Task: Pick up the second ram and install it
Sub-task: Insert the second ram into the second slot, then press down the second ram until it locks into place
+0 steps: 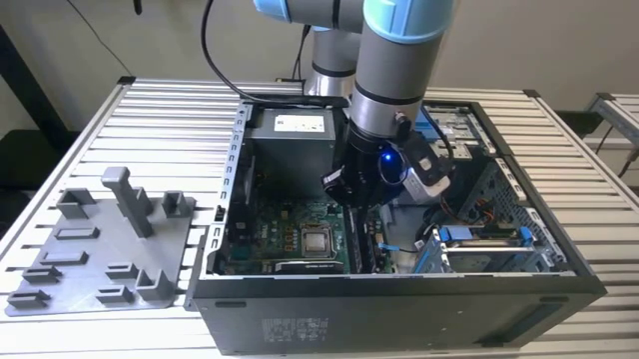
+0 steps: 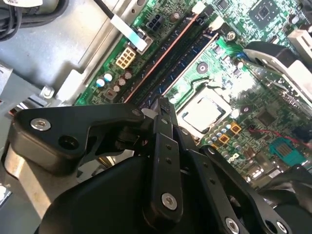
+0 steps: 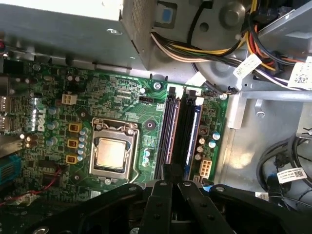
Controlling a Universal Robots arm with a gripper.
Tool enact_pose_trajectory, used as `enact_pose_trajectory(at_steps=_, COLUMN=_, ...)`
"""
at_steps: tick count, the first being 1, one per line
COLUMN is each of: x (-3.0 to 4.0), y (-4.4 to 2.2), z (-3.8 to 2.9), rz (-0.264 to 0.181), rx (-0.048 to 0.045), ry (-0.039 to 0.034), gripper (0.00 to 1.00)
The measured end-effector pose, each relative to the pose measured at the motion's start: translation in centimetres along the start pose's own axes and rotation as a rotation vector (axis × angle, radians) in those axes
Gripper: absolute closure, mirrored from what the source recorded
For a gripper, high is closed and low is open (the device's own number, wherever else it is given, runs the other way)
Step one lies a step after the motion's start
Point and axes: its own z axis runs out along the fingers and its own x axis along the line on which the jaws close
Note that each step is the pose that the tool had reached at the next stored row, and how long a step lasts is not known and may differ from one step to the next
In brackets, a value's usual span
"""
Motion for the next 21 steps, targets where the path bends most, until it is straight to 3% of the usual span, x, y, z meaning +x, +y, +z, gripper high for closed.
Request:
enact_pose_trajectory(at_steps=8, x=0.01, y=0.0, z=0.0, rz=-0.069, rx=0.0004, ry=-0.003, gripper=0.89)
enact_pose_trajectory(at_steps=21, x=0.01, y=0.0, z=0.0, rz=-0.074, rx=0.0004, ry=-0.0033, gripper=0.89)
